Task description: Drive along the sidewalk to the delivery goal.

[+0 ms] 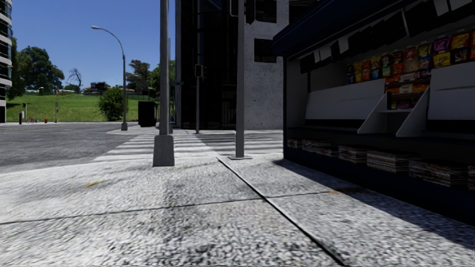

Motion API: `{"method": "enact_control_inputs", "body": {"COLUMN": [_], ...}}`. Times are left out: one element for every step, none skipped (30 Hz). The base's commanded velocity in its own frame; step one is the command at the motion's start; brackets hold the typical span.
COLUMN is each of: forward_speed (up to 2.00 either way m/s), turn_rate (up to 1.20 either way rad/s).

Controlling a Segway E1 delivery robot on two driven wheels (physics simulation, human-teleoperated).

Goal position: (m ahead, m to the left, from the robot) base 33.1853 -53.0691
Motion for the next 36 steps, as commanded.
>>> {"method": "enact_control_inputs", "body": {"forward_speed": [2.00,2.00,2.00,2.00,2.00,2.00,2.00,2.00,2.00,2.00,2.00,2.00,2.00,2.00,2.00,2.00,2.00,2.00,2.00,2.00,2.00,2.00,2.00,2.00,2.00,2.00,2.00,2.00,2.00,2.00,2.00,2.00,2.00,2.00,2.00,2.00], "turn_rate": [0.00,0.00,0.00,0.00,0.00,0.00,0.00,0.00,0.00,0.00,0.03,0.06,0.06,0.11,0.14,0.19,0.19,0.21,0.26,0.32,0.34,0.34,0.36,0.40,0.45,0.45,0.46,0.47,0.47,0.47,0.47,0.43,0.41,0.41,0.40,0.40]}}
